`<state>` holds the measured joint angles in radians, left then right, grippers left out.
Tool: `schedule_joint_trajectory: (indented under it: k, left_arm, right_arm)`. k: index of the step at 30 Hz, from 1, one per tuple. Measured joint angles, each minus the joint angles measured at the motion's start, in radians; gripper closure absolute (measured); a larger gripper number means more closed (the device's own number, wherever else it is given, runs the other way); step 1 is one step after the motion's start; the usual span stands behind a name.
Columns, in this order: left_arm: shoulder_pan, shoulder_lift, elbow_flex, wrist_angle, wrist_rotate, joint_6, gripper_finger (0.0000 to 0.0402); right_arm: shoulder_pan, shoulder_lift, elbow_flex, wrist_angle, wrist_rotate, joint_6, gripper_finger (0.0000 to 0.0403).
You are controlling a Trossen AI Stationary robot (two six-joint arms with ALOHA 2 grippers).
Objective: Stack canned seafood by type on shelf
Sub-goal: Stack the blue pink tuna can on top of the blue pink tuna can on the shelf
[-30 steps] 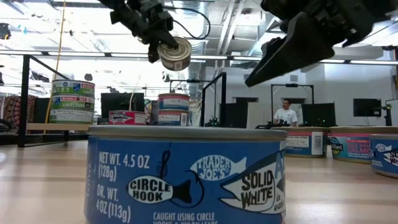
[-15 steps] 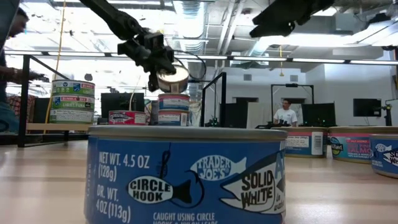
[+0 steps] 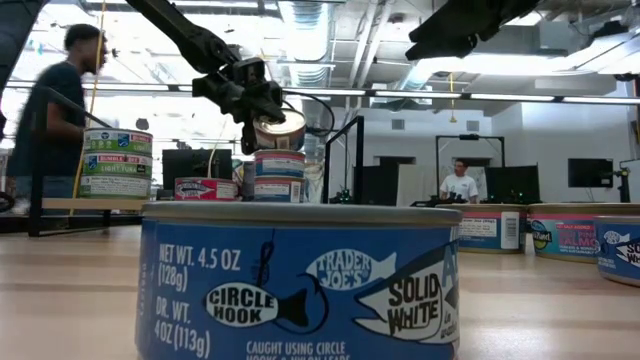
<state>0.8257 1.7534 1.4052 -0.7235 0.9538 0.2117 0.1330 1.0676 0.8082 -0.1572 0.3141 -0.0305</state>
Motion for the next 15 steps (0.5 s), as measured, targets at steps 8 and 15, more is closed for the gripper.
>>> schedule_joint_trajectory:
  k: [8,15]
  left_arm:
    - [-0.005,0.0,0.0,0.0,-0.009,-0.08,0.0217]
    - [-0.019,-0.001,0.002,0.006,-0.074,-0.126,0.0193]
  right_arm:
    - [-0.022,0.0,0.0,0.0,0.0,0.004,0.0111]
    - [-0.015,0.021,0.0,0.005,0.0,0.011,0.0111]
